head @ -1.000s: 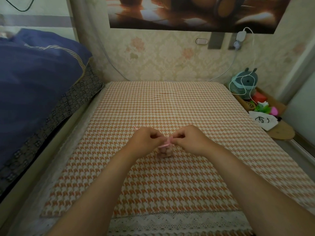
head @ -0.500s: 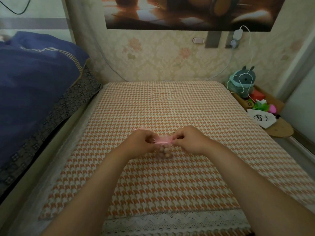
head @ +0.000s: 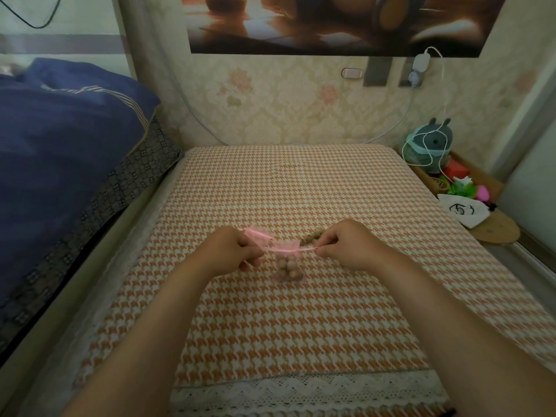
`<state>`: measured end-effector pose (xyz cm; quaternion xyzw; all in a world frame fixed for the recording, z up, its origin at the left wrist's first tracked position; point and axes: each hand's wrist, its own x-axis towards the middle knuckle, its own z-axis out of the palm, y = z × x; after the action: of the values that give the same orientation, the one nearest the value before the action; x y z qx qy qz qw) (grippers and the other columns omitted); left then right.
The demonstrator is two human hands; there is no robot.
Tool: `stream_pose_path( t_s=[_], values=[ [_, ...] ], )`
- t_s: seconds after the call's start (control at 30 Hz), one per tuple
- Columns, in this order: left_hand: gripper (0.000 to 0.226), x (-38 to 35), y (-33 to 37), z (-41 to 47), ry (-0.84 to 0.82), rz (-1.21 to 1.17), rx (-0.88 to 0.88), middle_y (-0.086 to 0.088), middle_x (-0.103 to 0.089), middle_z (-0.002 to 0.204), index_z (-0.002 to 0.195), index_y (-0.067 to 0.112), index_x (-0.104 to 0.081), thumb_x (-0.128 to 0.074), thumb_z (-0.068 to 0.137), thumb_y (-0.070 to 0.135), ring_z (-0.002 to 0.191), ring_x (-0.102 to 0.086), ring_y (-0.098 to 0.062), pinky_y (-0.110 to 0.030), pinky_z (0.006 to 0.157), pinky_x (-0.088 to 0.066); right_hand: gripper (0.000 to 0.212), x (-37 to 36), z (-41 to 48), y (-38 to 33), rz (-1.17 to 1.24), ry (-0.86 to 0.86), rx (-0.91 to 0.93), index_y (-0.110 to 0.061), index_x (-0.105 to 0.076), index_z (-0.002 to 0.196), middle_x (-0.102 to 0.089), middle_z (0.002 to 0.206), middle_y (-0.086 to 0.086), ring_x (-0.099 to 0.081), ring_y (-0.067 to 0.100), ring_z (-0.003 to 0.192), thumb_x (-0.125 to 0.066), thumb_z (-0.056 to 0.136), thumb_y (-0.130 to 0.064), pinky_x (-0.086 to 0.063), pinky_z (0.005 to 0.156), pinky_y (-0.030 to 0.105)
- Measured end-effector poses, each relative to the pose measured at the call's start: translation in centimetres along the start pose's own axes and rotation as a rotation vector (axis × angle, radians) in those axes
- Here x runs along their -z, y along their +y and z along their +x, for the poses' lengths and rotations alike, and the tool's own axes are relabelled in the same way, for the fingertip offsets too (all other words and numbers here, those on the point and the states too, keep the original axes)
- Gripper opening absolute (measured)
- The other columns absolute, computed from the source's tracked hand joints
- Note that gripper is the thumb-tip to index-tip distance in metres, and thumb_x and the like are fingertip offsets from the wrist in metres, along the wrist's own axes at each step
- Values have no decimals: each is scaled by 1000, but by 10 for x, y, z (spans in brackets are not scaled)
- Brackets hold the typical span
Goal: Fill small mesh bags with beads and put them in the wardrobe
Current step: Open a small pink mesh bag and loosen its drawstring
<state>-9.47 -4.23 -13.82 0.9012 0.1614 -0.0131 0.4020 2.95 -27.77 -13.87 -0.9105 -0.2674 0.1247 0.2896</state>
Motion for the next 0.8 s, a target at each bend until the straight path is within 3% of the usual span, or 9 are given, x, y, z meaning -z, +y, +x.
stream_pose_path(
  t_s=[0.17,0.27,0.4,0.57,0.67,0.8],
  values=[
    [23,0,2,-5,-9,-362,158,2,-77,77,88,11,-76,-60,98,24,59,-67,-9,-19,53,-50,20,2,-3,4,230,-43,-128,-23,-78,69,-68,55,-2,-55,10,43,-78,89,-28,-48,48,26],
    [28,-4,11,-5,-51,-670,227,2,-69,72,84,13,-67,-51,102,27,61,-63,-12,-24,55,-48,16,-2,-5,-1,632,-115,-212,-13,-77,82,-73,72,1,-57,11,49,-71,95,-21,-50,48,26],
    [30,-6,25,-2,-43,-1158,268,2,-60,67,70,17,-50,-45,99,21,53,-56,-13,-22,52,-39,18,-6,-2,-17,1087,-147,-270,-12,-69,98,-73,82,1,-58,11,55,-60,101,-27,-46,48,25],
    [31,-5,28,-3,-96,-1422,208,-1,-58,72,61,18,-47,-44,91,14,59,-53,-14,-24,61,-35,31,-8,-2,-39,1627,-197,-226,-7,-68,114,-75,87,2,-67,9,61,-49,105,-30,-52,48,22],
    [31,-4,26,-3,-75,-1528,191,-3,-56,74,59,16,-46,-43,90,11,60,-51,-14,-24,62,-37,50,-11,-2,-45,1713,-208,-164,-4,-81,98,-73,75,5,-70,9,60,-39,109,-30,-57,52,20],
    [30,-5,27,-4,-96,-1616,127,-7,-67,89,62,15,-47,-45,92,14,61,-54,-15,-24,59,-46,52,-17,-3,-49,1687,-160,-195,-2,-80,89,-68,69,5,-67,9,59,-40,109,-28,-57,52,23]
  ],
)
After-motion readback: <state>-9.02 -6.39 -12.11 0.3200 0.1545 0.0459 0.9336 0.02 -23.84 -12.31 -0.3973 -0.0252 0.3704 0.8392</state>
